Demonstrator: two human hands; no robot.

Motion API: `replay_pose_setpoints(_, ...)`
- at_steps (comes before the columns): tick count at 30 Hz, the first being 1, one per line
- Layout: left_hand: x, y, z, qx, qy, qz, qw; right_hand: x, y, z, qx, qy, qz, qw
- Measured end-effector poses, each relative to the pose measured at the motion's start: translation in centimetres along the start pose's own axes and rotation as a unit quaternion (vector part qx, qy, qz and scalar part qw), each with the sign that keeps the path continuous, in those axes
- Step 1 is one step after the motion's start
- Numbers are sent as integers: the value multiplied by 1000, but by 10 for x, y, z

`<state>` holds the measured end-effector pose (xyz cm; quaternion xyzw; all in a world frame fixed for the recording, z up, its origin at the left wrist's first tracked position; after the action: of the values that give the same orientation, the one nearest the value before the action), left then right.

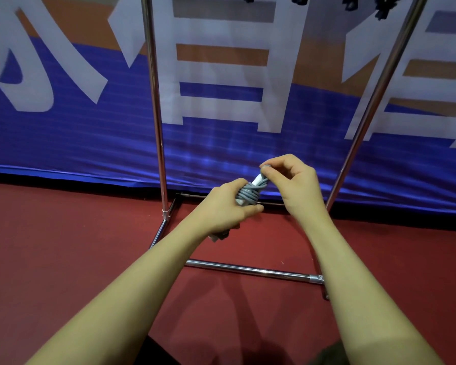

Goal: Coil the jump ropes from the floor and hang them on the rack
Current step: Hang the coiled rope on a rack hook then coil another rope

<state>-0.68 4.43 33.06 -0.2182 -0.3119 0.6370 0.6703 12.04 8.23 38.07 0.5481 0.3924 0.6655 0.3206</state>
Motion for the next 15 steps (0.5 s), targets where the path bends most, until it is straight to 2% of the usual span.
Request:
replay_pose_setpoints(2, -1, 0, 0, -6, 11, 10, 1000, -1, -1, -2, -43, 6, 3, 999)
replay_pose_setpoints(5, 0, -1, 1, 63, -6, 16, 998, -5, 4, -7, -96, 19, 39, 994)
replay_pose_setpoints(10, 2, 4, 2, 113, -34, 46, 992, -7, -4, -5, -29, -10, -7, 999)
replay_pose_setpoints(15, 2, 17, -2, 58, 2, 88, 994, -10, -2, -16, -36, -6, 23, 999)
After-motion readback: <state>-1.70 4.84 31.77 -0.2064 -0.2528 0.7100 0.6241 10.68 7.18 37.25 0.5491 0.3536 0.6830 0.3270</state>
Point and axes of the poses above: each hand's wrist, its own x-axis towards the middle knuckle, its own z-axis out of the back of the hand, y = z × x, the point moved 10 cm from there along x, towards the middle knuckle, and after that the axes turned 9 degrees about x, right-handed, at the moved point
